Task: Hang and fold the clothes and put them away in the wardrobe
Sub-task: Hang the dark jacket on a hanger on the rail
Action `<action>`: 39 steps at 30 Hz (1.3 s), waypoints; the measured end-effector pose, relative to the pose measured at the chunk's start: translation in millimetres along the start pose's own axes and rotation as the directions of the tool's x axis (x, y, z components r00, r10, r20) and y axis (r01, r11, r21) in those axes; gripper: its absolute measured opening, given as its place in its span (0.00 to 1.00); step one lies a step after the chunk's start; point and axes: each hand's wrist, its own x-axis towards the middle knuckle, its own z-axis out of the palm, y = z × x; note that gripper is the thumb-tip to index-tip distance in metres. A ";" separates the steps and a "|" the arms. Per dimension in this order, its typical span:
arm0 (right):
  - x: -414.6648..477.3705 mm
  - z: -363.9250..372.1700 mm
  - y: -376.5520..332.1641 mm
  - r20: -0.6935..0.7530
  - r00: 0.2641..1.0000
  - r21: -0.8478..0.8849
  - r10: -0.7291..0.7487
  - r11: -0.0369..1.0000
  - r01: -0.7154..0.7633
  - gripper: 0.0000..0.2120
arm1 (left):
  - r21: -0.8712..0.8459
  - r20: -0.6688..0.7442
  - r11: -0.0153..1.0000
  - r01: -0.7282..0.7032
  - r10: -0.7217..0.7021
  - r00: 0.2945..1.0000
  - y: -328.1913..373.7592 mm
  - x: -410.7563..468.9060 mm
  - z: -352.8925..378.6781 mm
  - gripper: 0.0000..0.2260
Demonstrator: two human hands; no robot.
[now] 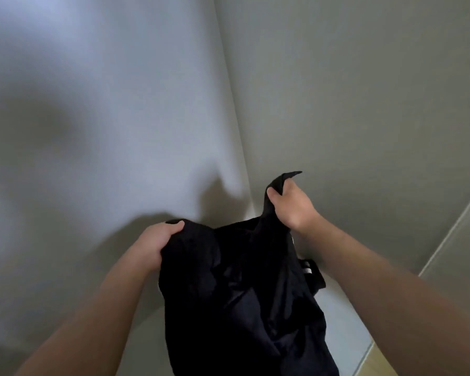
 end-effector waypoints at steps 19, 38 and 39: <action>-45.7 -93.6 -224.6 -0.064 0.825 -0.533 -0.562 0.718 0.448 0.15 | 0.158 -0.088 0.671 -0.725 0.741 0.666 190.0 -143.1 -16.8 0.09; -64.0 -183.9 -310.4 -0.253 0.847 -0.111 -0.468 0.884 0.455 0.19 | -0.025 -0.203 0.566 -0.824 0.804 0.559 313.0 -211.6 -9.6 0.13; -68.4 -187.7 -316.8 -0.255 0.846 -0.069 -0.468 0.882 0.467 0.19 | -0.058 -0.164 0.558 -0.828 0.813 0.559 322.1 -219.2 -8.8 0.15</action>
